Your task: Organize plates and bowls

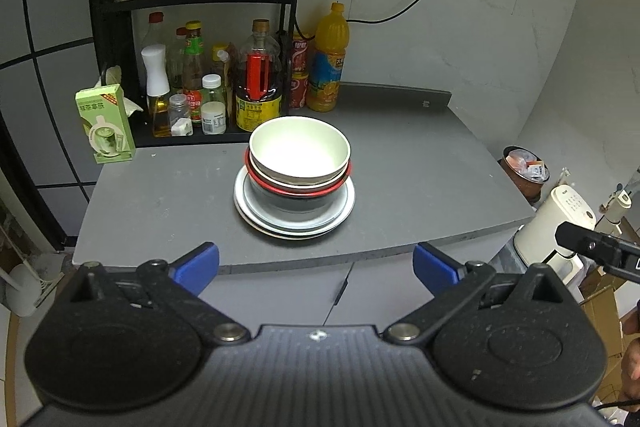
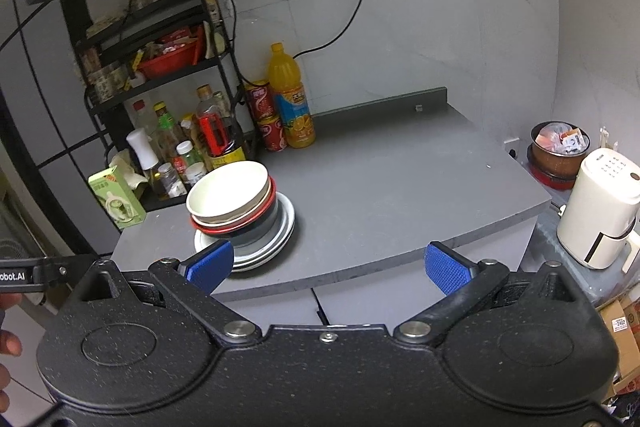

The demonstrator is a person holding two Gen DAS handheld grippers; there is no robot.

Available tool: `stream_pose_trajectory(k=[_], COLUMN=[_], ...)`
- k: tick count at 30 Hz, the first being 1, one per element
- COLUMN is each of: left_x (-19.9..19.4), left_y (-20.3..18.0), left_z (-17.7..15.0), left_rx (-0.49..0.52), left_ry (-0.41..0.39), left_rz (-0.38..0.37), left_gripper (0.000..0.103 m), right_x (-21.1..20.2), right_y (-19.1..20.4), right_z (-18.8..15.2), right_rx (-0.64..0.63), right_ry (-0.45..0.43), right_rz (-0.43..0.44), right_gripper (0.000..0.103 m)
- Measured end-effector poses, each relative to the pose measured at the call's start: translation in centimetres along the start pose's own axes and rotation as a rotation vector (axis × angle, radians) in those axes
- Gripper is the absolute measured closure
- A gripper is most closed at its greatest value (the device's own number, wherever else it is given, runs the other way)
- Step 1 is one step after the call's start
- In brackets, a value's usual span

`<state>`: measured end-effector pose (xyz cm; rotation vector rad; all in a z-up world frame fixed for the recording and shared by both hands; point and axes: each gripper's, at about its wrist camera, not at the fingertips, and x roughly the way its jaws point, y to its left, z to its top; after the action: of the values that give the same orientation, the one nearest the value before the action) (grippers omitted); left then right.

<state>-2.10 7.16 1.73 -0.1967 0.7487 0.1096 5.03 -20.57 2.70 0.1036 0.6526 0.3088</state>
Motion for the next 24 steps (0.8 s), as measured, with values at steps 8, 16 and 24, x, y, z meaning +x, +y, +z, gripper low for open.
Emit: stream_pose_trajectory(k=[8, 16, 24], left_x=[-1.7, -1.8, -2.0], left_y=[0.6, 1.2, 1.2], left_z=[-1.3, -2.4, -3.1], left_rx=[0.008, 0.011, 0.018], left_ry=[-0.020, -0.016, -0.014], left_rz=[-0.042, -0.072, -0.082], left_gripper=[0.001, 0.001, 0.001], right_x=[-1.4, -1.8, -2.3], right_y=[0.6, 0.5, 0.6], right_z=[-1.4, -2.5, -3.0], right_rx=[0.001, 0.007, -0.022], right_ry=[-0.006, 0.007, -0.005], right_rz=[-0.040, -0.060, -0.081], right_gripper=[0.000, 0.000, 0.000])
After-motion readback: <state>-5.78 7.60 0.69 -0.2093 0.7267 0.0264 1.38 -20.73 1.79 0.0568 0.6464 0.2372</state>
